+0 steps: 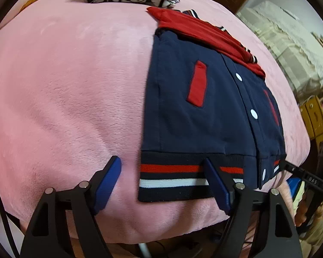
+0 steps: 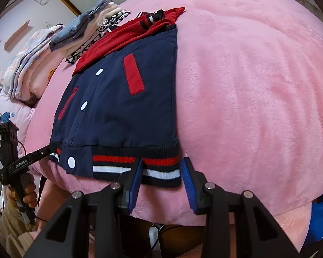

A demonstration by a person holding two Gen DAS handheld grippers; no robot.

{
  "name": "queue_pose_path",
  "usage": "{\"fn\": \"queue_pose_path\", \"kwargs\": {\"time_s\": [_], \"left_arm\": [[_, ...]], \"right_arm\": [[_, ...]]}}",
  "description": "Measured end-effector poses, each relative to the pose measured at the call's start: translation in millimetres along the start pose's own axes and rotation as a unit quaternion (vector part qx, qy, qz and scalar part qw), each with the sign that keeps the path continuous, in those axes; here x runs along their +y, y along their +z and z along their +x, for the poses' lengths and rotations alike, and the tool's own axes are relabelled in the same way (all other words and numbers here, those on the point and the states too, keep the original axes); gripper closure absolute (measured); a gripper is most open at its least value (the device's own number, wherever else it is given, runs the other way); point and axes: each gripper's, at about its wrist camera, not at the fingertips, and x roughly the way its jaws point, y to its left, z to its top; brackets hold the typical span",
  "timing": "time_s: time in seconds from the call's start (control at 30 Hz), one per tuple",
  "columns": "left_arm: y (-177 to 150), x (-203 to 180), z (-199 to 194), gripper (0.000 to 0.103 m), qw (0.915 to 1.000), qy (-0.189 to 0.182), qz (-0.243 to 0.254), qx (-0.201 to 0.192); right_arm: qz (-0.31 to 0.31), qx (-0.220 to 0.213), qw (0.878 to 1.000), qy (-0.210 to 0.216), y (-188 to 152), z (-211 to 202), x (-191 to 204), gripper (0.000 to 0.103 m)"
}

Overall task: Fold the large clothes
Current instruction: 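Grasp the striped ribbed hem at its two ends with both tools, then lift the held hem and fold it over onto the collar with both tools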

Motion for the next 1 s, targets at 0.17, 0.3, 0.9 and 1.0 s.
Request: {"fn": "queue_pose_path", "kwargs": {"time_s": [0.17, 0.3, 0.9, 1.0], "left_arm": [[-1, -2, 0, 0.024, 1.0000, -0.003, 0.008, -0.002], [-2, -1, 1, 0.024, 0.9998, -0.010, 0.015, -0.001], [-3, -20, 3, 0.093, 0.9987, -0.043, 0.018, 0.020], [0, -30, -4, 0.093, 0.9992, -0.020, 0.032, 0.016]], "right_arm": [[-0.010, -0.004, 1.000, -0.002, -2, -2, 0, 0.066], [-0.011, -0.002, 1.000, -0.001, -1, -1, 0, 0.066], [-0.032, -0.016, 0.998, 0.043, 5, -13, 13, 0.093], [-0.036, -0.030, 0.998, 0.051, 10, -24, 14, 0.093]]}}
